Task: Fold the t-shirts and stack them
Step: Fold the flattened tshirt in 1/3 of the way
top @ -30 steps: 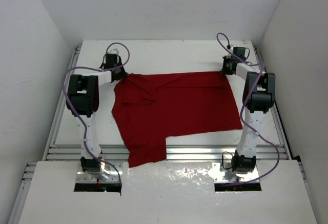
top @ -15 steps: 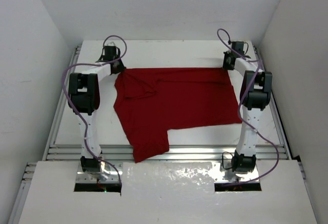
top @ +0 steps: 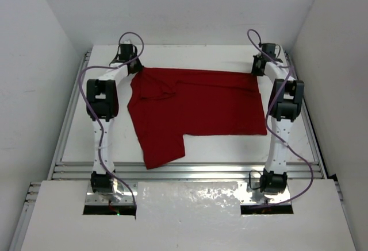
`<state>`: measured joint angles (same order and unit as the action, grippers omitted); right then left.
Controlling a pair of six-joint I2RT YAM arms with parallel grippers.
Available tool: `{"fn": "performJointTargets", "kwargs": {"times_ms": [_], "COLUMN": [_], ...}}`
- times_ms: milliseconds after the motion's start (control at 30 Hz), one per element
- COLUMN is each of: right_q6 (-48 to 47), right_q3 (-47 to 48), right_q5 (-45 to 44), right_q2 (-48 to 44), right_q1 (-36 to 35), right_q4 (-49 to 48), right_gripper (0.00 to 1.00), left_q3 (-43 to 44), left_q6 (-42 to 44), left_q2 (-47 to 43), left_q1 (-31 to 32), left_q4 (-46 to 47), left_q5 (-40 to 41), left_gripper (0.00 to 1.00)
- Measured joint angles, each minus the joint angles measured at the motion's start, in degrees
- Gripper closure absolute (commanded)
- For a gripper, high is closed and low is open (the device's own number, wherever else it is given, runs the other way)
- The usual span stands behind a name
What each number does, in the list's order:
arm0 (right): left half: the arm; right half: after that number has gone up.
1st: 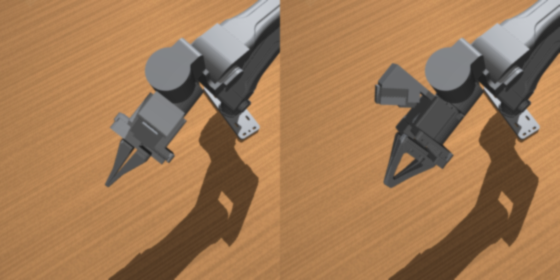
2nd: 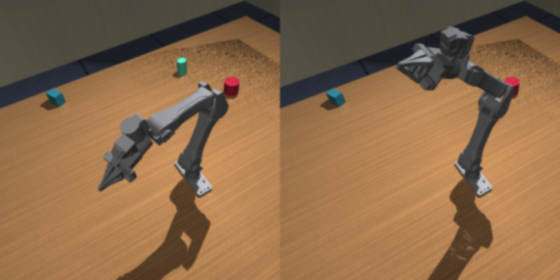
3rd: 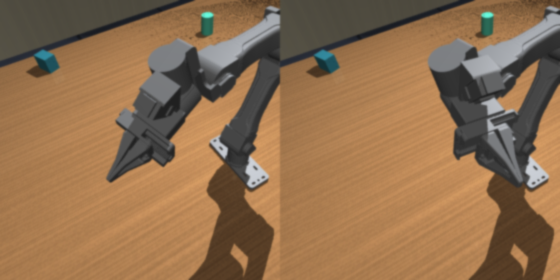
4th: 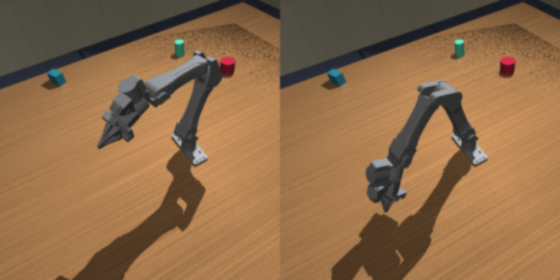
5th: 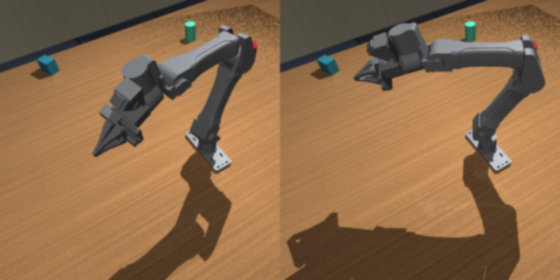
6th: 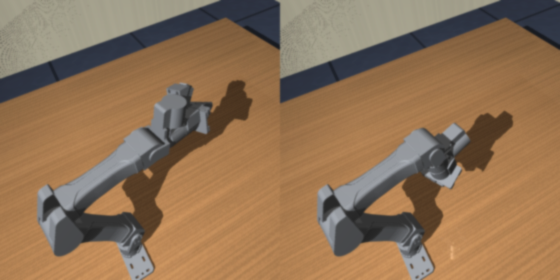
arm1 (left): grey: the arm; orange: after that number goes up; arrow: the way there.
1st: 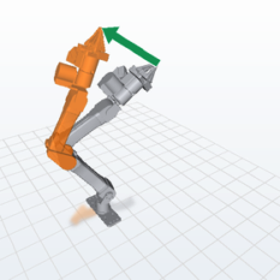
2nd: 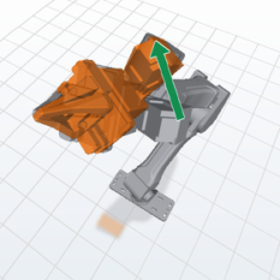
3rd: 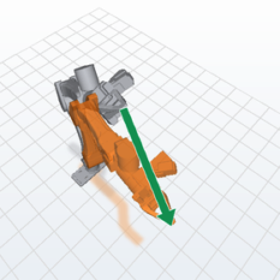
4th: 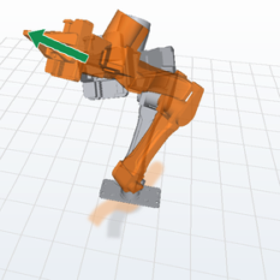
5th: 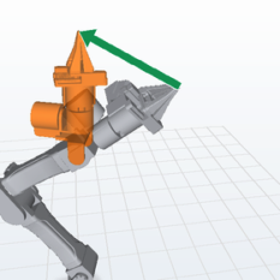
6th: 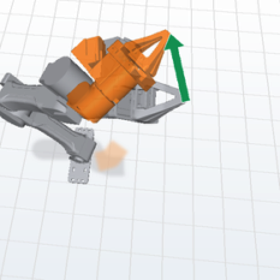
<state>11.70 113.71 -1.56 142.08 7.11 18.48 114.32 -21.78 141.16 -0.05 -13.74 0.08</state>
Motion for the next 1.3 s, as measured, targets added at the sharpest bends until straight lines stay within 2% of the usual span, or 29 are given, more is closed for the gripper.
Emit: {"fn": "performJointTargets", "kwargs": {"times_ms": [67,100,133,200,233,300,333,433,467,533,600,633,700,833,1000,1100,1300], "right_q6": [0.42,0.50,0.57,0.79,1.09,1.77,2.25,3.85,5.18,6.64,8.96,10.25,13.38,18.51,19.89,19.17,18.86], "right_q3": [0.74,1.29,1.99,3.21,3.72,4.55,4.85,4.98,4.98,4.04,-1.51,-5.68,-16.11,-34.69,-45.83,-48.92,-53.27], "right_q5": [0.55,0.79,0.96,1.14,1.40,2.10,2.51,4.94,6.67,8.48,9.75,10.16,10.82,10.73,8.87,5.75,-8.02], "right_q2": [0.37,0.61,0.96,1.53,1.73,1.79,1.79,1.68,1.68,1.36,-1.01,-2.99,-8.00,-17.59,-25.68,-30.01,-40.72], "right_q1": [0.39,0.57,0.70,0.98,1.11,1.53,1.70,2.08,2.23,2.29,2.08,1.88,1.44,0.15,-2.38,-4.76,-10.54], "right_q4": [0.35,0.70,1.05,1.46,1.70,2.23,2.34,1.53,1.22,-0.35,-5.27,-8.50,-15.93,-30.34,-40.70,-42.77,-36.61], "right_gripper": [0.85,0.72,0.63,0.50,0.44,0.32,0.28,0.18,0.09,0.08,0.07,0.01,0.01,0.01,0.01,0.01,0.01], "left_q3": [0.59,0.57,0.15,-2.29,-3.98,-6.97,-8.35,-11.93,-13.05,-14.86,-16.81,-18.45,-23.17,-38.05,-51.80,-57.70,-58.69], "left_q6": [0.02,0.13,0.22,0.37,0.22,0.50,0.55,0.24,0.26,0.33,0.24,0.07,-1.01,-4.28,-10.05,-13.73,-20.46], "left_q2": [0.26,0.17,0.04,-1.09,-2.03,-4.52,-5.84,-10.40,-12.24,-16.17,-20.65,-23.37,-29.27,-41.90,-51.04,-55.93,-58.38], "left_q1": [0.02,0.04,0.04,0.02,-0.02,-0.04,-0.04,0.50,0.79,1.55,3.30,4.50,7.02,11.45,11.52,11.80,12.48], "left_q4": [-0.48,-0.66,-0.48,0.17,0.26,0.87,0.68,0.59,0.66,0.66,0.44,0.63,1.14,2.21,-0.94,-2.62,-7.02], "left_q5": [-0.13,-0.04,0.46,1.70,2.32,3.61,4.28,6.36,7.17,9.81,13.25,14.80,16.52,18.12,20.76,22.32,22.40], "left_gripper": [0.87,0.79,0.67,0.56,0.36,0.13,0.10,0.09,0.09,0.09,0.09,0.09,0.09,0.09,0.09,0.11,0.12]}}
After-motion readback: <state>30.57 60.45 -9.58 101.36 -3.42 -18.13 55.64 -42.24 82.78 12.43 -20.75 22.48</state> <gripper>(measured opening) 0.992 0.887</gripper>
